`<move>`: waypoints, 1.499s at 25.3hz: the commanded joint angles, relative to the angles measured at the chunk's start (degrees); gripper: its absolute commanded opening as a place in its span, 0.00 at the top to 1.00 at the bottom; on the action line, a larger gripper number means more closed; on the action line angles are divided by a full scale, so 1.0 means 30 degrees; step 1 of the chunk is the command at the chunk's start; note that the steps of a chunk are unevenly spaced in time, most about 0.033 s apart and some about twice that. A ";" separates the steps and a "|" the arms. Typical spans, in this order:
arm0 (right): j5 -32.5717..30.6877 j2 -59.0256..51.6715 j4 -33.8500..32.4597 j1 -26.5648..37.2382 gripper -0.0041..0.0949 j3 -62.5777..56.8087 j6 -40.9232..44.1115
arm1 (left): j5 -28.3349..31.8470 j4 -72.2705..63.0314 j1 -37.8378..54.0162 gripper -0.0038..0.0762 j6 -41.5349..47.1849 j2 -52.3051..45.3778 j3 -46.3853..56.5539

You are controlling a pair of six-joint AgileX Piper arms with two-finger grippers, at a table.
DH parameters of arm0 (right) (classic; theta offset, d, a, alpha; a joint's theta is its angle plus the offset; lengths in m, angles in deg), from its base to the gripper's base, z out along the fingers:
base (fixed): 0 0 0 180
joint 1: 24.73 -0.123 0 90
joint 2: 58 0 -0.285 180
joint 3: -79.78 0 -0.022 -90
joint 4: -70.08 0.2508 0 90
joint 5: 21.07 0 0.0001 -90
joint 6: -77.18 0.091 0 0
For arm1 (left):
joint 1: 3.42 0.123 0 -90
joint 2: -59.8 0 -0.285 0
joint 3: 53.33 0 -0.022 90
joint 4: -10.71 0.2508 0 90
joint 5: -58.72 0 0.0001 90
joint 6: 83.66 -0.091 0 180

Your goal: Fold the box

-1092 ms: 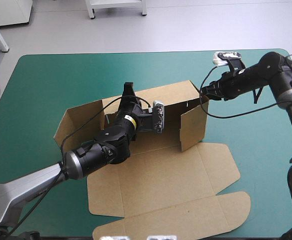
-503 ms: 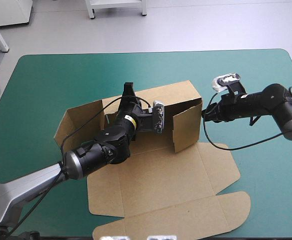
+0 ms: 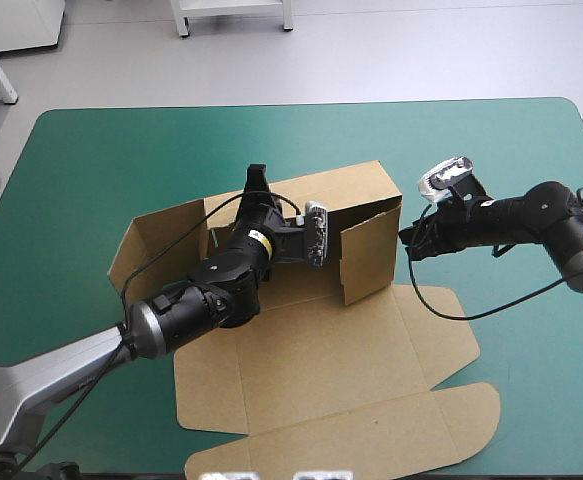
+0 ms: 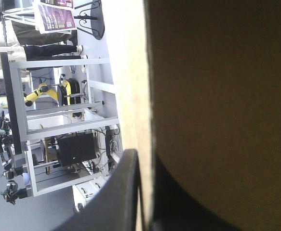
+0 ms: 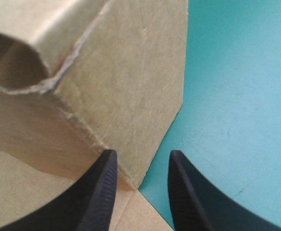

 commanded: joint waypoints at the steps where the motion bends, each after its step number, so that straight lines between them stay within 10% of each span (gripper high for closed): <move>1: -0.0779 -0.1023 0.1007 0.0095 0.62 0.0402 -0.0491 | -0.0155 -0.0150 -0.0158 0.96 0.0079 -0.0454 -0.0300; 14: 0.0058 -0.1093 0.3191 0.0095 0.43 0.0402 -0.3101 | 0.0447 0.0982 -0.0158 0.96 0.0130 -0.0195 -0.0300; 38: 0.2346 -0.0234 0.3864 -0.2000 0.43 0.0443 -0.3489 | 0.0981 0.2122 -0.0158 0.96 0.1451 -0.0195 -0.0300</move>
